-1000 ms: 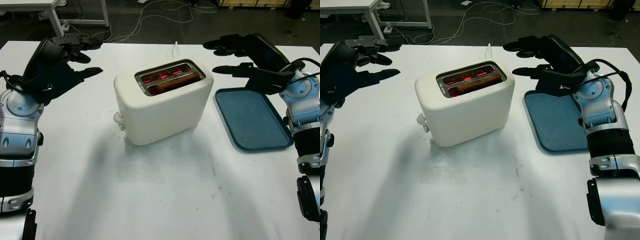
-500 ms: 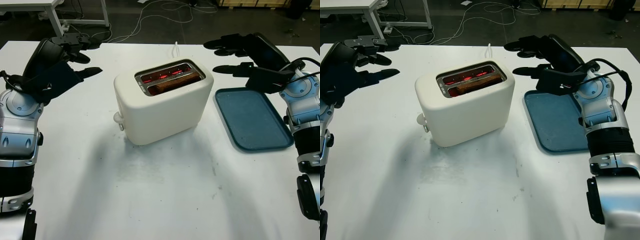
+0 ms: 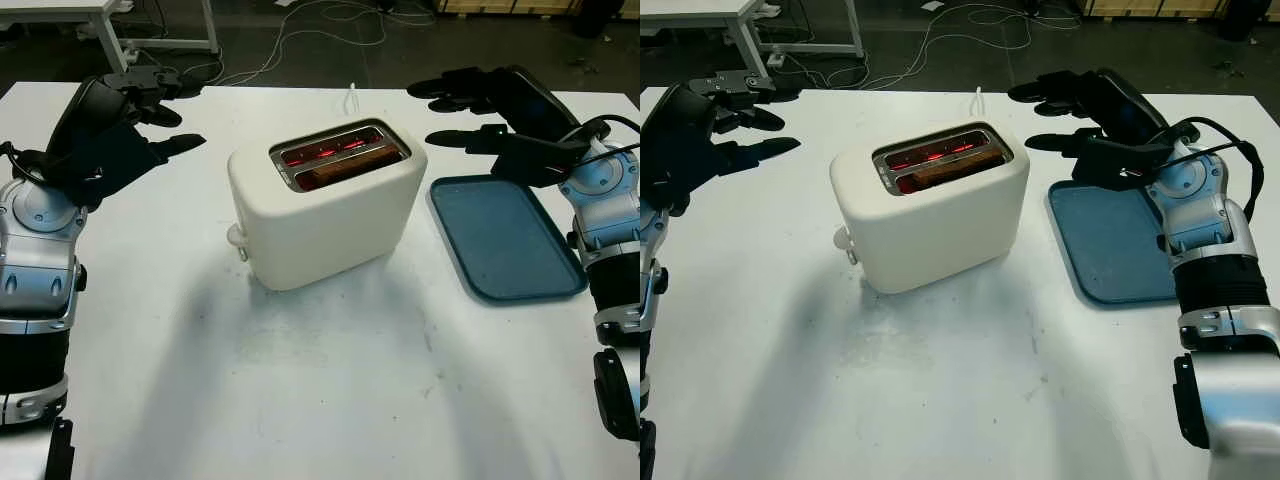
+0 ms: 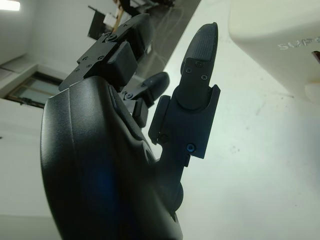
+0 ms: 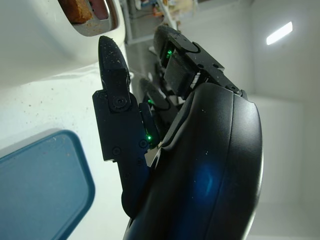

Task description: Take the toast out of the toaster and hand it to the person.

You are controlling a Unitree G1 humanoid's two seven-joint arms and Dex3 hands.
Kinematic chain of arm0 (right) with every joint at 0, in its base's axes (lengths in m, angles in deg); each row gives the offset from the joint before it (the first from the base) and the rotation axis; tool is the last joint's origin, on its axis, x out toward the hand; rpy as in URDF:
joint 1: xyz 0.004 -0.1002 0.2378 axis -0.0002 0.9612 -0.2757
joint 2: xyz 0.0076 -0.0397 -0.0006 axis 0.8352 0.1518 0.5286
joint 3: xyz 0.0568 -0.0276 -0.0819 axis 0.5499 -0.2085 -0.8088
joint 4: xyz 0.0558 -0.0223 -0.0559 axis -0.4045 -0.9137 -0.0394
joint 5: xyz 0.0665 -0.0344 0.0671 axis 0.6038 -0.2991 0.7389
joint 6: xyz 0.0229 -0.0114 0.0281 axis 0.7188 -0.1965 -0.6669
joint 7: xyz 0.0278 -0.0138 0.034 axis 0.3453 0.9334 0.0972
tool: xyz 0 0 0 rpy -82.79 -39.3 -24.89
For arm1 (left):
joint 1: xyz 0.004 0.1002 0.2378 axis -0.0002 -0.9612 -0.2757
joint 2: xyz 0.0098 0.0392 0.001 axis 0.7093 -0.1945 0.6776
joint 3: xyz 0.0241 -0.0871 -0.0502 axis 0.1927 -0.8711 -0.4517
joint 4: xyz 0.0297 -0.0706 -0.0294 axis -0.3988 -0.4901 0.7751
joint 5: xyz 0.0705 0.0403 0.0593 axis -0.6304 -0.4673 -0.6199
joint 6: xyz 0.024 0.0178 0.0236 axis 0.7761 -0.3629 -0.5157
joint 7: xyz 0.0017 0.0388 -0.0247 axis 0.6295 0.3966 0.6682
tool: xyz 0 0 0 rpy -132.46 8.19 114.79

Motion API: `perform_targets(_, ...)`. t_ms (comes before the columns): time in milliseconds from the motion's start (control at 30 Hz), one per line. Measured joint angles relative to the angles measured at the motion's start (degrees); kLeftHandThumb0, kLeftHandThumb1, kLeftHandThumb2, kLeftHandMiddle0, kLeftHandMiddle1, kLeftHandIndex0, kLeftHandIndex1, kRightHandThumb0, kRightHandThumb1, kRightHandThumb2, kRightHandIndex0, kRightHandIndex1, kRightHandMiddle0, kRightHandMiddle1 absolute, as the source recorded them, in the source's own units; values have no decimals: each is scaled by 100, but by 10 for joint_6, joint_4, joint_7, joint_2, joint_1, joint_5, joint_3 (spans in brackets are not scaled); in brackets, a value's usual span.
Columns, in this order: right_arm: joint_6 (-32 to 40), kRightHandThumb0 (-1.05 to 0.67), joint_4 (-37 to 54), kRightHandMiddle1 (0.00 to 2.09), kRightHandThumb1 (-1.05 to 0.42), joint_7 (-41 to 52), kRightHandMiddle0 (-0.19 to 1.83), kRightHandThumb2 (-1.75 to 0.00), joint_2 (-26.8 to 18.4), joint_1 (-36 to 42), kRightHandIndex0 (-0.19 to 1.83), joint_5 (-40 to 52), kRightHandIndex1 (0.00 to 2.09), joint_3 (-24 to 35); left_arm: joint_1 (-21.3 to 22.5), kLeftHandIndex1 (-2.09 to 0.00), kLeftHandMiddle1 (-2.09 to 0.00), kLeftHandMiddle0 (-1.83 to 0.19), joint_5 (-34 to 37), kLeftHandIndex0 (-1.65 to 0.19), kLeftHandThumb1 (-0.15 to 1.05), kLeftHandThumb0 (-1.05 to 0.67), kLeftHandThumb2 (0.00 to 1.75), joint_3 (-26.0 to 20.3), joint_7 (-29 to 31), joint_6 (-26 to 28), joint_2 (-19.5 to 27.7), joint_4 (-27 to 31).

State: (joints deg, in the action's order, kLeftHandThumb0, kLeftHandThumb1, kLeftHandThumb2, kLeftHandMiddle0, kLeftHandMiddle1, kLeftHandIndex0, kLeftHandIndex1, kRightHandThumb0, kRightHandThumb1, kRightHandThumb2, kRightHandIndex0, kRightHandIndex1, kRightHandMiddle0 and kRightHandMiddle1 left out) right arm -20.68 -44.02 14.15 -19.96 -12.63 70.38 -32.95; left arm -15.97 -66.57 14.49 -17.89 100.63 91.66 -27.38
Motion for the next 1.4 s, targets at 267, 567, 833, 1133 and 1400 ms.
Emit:
perform_targets(267, 0, -50, 0, 0, -92, 0, 66, -13, 0, 0, 73, 0, 3, 0, 0, -24, -89, -35, 2, -58, 86, -52, 0, 0, 0, -2, 0, -2)
perform_targets(567, 0, -50, 0, 0, -92, 0, 66, -13, 0, 0, 74, 0, 3, 0, 0, -24, -88, -37, -1, -59, 85, -49, 0, 0, 0, -2, 0, -2)
perform_targets(833, 0, -49, 0, 0, -92, 0, 66, -12, 0, 0, 75, -1, 3, -7, 0, -24, -86, -37, -1, -58, 85, -50, 0, 0, 0, -2, 0, -2)
perform_targets(1133, 0, -49, -1, 0, -92, 0, 66, -13, 0, -1, 73, -1, 2, -8, 0, -25, -85, -38, -1, -59, 85, -50, 0, 0, 0, 1, 0, -1)
perform_targets(1400, 3, -49, 0, 0, -92, 0, 66, -12, 0, -1, 73, -1, 2, -9, 0, -25, -85, -39, -1, -59, 86, -52, 0, 0, 0, 1, 0, -1)
